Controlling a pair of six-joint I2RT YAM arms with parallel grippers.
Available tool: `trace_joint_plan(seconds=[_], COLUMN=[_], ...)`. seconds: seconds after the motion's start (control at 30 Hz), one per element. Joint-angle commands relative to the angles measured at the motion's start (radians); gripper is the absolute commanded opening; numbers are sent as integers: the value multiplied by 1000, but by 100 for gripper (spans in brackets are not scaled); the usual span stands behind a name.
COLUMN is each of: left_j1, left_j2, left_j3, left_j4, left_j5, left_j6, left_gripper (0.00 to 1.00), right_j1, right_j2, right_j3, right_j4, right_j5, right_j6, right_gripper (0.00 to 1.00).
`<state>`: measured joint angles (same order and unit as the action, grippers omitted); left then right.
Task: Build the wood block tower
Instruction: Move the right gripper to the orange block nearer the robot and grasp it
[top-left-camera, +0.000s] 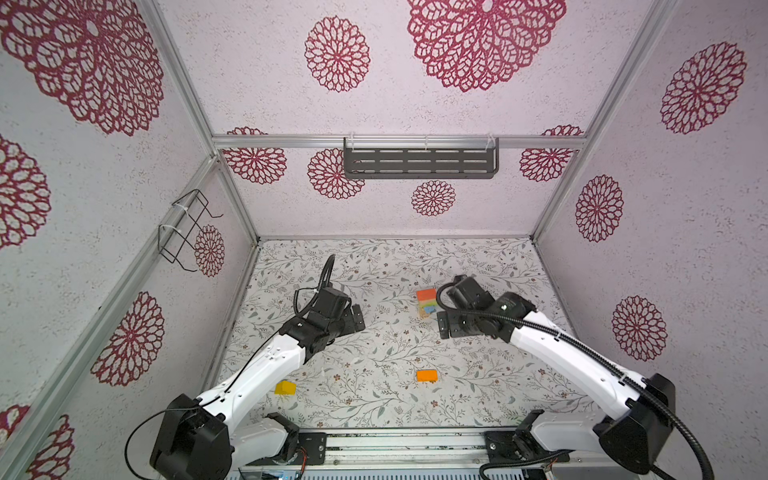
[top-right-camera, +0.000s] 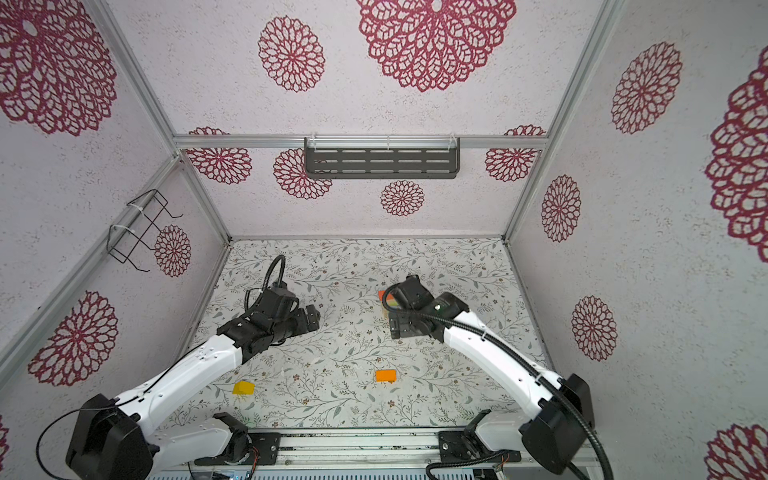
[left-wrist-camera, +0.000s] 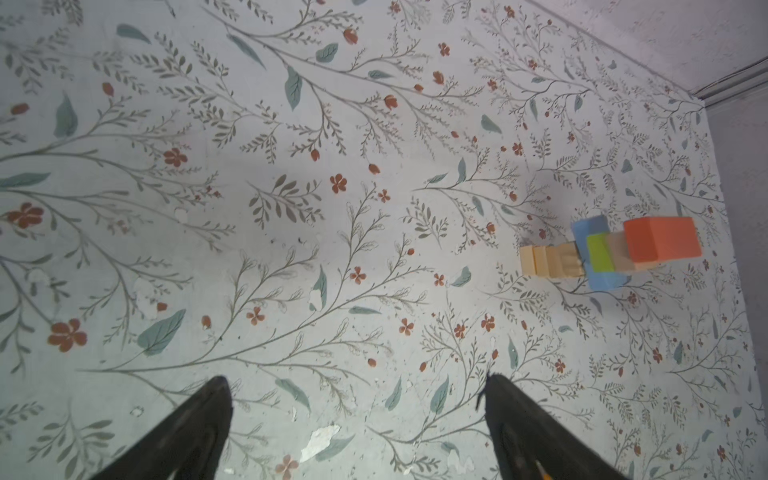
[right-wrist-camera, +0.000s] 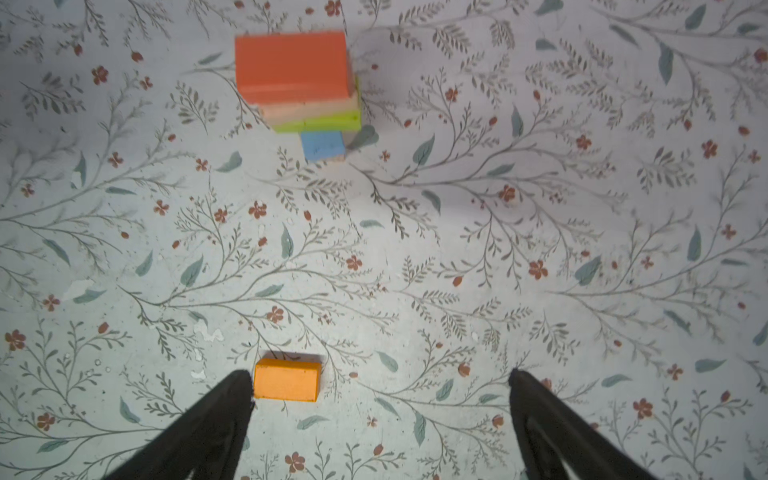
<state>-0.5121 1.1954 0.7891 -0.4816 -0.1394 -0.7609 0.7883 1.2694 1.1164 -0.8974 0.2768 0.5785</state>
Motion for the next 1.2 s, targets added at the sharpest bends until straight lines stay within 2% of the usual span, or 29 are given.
trace_joint_plan(seconds=[0.0, 0.13, 0.3, 0.47, 0.73, 1.17], left_j1=[-26, -52, -65, -77, -78, -80], left_j2=[-30, -106, -158, -196, -204, -200], left_j3=[-40, -89, -131, -162, -192, -206], left_j4=[-39, -57, -82, -97, -79, -54], left_j5=[18, -5, -22, -55, -60, -48], left_j6=[-20, -42, -66, -91, -101, -110], left_gripper=[97, 97, 97, 97, 97, 97], right_j1=[105, 220, 272, 275, 273, 269], right_j2=[-32, -6, 109, 195, 296, 344], right_j3=[-83, -152, -165, -174, -190, -253], right_j4=[42, 137, 244, 333, 385, 440], right_j5=[95, 141, 142, 107, 58, -12], right_j6=[207, 325, 368, 366, 388, 409], right_gripper=[98, 97, 97, 95, 86, 69])
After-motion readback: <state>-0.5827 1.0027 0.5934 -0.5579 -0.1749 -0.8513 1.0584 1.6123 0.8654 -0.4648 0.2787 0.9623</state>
